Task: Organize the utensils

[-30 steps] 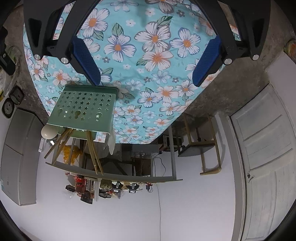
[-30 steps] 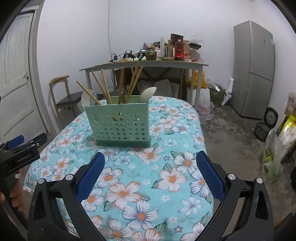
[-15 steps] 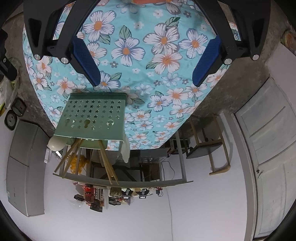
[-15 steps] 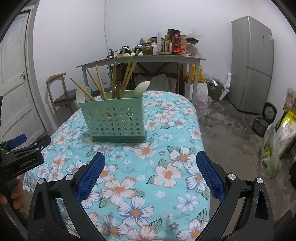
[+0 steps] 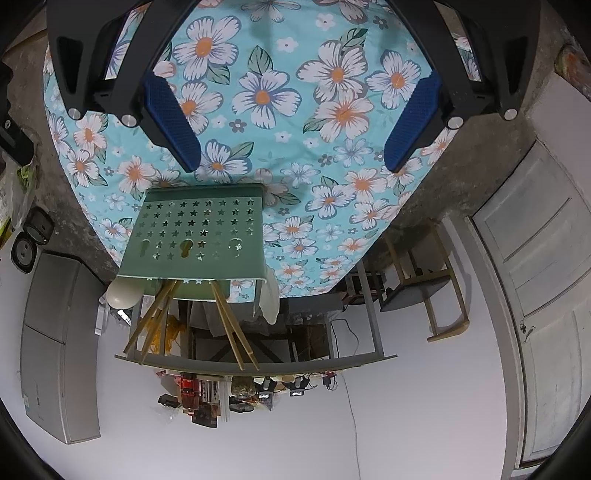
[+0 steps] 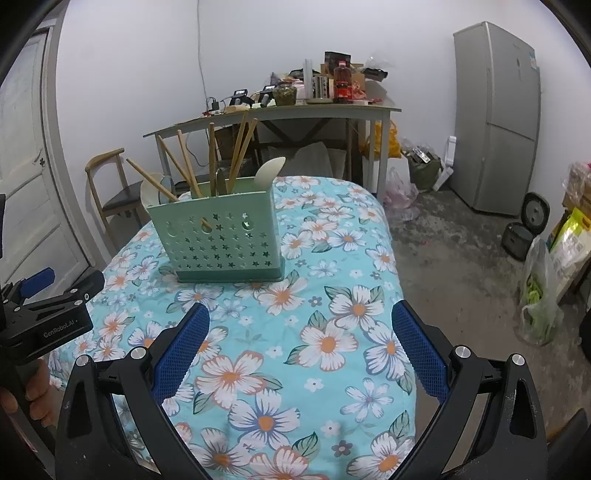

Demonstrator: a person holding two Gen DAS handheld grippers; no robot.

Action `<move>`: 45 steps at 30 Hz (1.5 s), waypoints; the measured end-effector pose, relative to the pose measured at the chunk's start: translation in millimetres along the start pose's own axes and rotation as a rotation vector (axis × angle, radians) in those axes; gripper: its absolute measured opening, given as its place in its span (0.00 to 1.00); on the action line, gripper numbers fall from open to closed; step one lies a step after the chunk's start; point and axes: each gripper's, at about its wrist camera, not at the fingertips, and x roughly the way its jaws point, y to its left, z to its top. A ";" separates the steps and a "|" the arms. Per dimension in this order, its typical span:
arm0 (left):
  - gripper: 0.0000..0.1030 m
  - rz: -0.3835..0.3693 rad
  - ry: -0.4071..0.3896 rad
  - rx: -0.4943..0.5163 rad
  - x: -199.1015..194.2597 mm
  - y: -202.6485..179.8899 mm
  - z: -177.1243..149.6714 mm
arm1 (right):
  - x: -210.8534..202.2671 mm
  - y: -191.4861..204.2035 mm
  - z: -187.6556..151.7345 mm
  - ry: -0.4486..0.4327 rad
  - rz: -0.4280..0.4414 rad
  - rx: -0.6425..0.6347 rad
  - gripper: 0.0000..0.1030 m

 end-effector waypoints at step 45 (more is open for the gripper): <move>0.94 0.159 0.014 -0.060 -0.7 55.7 -8.7 | -0.1 -10.1 -0.6 -0.007 -0.023 0.024 0.92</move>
